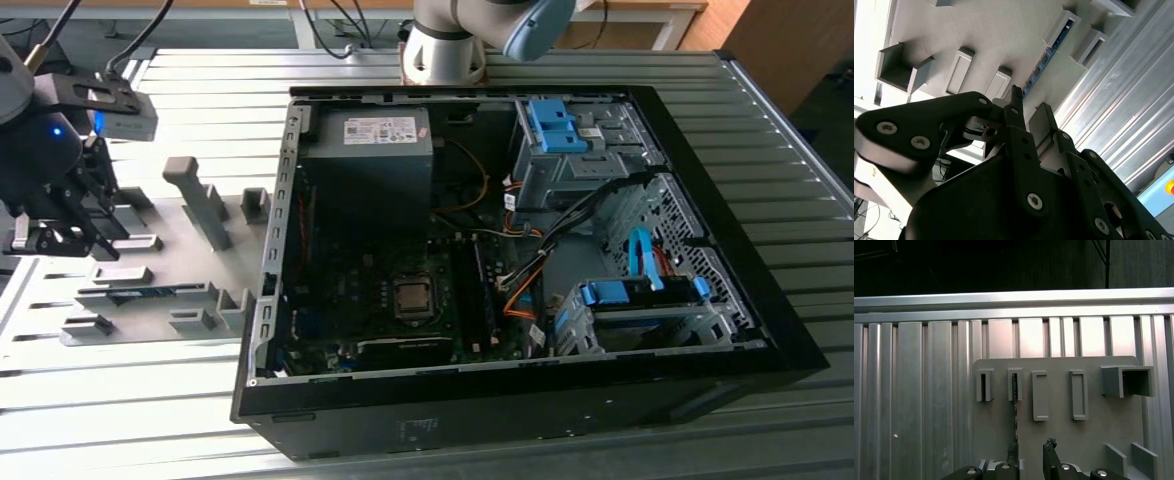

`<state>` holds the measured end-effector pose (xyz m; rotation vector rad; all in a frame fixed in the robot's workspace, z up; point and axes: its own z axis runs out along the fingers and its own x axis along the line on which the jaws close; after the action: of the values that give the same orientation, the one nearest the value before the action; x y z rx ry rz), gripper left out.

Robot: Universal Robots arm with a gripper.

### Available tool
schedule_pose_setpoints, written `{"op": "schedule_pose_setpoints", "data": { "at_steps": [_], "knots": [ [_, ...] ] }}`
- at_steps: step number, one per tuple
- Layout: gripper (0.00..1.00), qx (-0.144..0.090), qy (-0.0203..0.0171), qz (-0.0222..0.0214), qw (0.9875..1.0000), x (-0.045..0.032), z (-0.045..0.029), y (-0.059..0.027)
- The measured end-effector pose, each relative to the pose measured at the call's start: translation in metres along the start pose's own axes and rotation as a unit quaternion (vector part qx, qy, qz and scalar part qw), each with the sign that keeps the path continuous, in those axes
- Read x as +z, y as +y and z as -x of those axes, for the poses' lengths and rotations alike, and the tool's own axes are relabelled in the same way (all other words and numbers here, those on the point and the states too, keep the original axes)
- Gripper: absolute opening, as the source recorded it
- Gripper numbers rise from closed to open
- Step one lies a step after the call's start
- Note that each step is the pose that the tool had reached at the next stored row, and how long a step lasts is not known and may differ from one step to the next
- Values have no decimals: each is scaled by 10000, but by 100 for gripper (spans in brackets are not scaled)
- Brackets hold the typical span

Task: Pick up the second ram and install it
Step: 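Pick up the second ram and move it above second insertion slot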

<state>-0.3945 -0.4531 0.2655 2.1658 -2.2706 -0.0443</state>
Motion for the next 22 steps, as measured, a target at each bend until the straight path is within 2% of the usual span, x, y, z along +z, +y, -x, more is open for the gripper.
{"op": "schedule_pose_setpoints", "data": {
  "at_steps": [10, 13, 22],
  "knots": [
    [33, 0, 5, -11, 10000, 51, -7, 22],
    [33, 1, 17, -11, 10000, 94, -13, 33],
    [33, 1, 17, -17, 10000, 247, -24, 49]
  ]
}}
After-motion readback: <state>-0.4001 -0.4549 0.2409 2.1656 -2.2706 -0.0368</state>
